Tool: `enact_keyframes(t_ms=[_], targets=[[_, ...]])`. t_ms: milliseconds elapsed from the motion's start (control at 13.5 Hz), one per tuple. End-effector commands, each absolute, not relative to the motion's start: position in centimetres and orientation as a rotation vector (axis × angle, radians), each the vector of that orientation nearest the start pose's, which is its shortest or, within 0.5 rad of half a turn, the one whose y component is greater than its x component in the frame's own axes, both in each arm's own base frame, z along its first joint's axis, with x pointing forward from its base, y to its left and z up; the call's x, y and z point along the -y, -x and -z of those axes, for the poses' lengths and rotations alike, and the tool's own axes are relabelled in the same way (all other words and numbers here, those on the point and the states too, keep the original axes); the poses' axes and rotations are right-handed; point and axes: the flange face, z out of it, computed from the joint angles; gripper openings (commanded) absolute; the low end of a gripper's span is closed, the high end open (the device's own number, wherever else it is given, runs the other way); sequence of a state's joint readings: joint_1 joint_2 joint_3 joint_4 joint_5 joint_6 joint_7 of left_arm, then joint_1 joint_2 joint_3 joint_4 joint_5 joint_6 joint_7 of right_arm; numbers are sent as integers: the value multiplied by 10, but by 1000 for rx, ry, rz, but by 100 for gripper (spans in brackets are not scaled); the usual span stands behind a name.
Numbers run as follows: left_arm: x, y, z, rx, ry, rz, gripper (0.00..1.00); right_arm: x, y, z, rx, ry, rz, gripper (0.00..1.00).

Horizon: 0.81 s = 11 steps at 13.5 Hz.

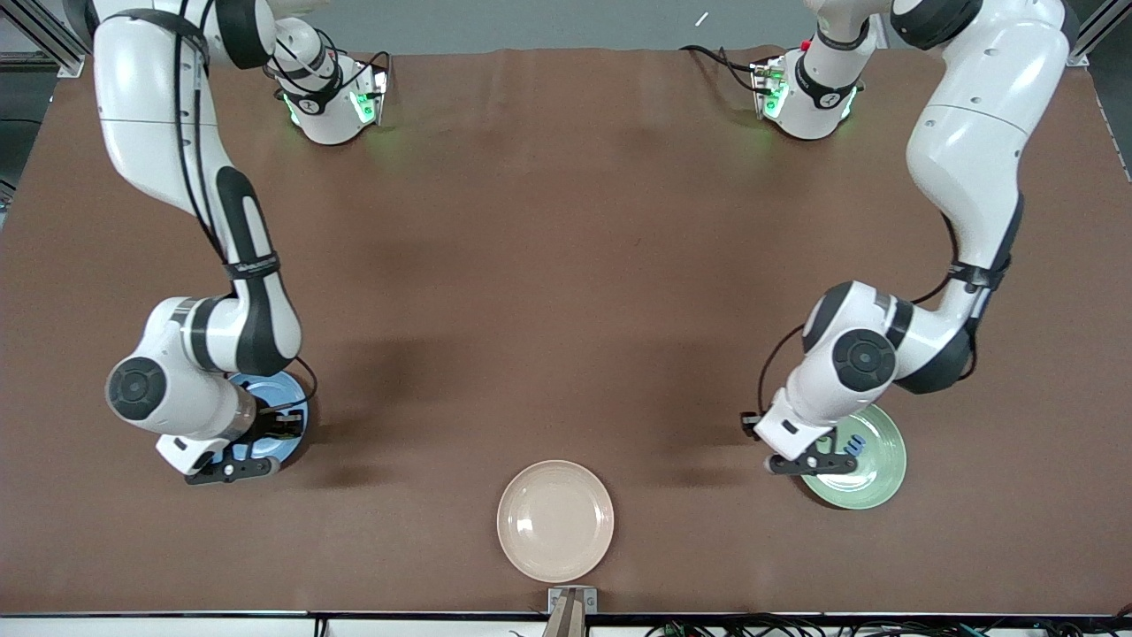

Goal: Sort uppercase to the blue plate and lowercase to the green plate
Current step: 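Place the b on the green plate while the right gripper places Z on blue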

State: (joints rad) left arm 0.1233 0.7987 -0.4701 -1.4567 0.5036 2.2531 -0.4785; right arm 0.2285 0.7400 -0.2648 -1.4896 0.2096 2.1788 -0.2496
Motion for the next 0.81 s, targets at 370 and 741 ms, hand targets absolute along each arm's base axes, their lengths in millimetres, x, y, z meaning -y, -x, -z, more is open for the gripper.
enact_keyframes(t_ms=[370, 741], targets=[[59, -703, -227, -152, 3028, 77, 4, 36, -682, -212, 278, 3057, -269, 29], [42, -685, -208, -141, 3028, -4, 12, 33, -684, -218, 270, 3050, -262, 77]])
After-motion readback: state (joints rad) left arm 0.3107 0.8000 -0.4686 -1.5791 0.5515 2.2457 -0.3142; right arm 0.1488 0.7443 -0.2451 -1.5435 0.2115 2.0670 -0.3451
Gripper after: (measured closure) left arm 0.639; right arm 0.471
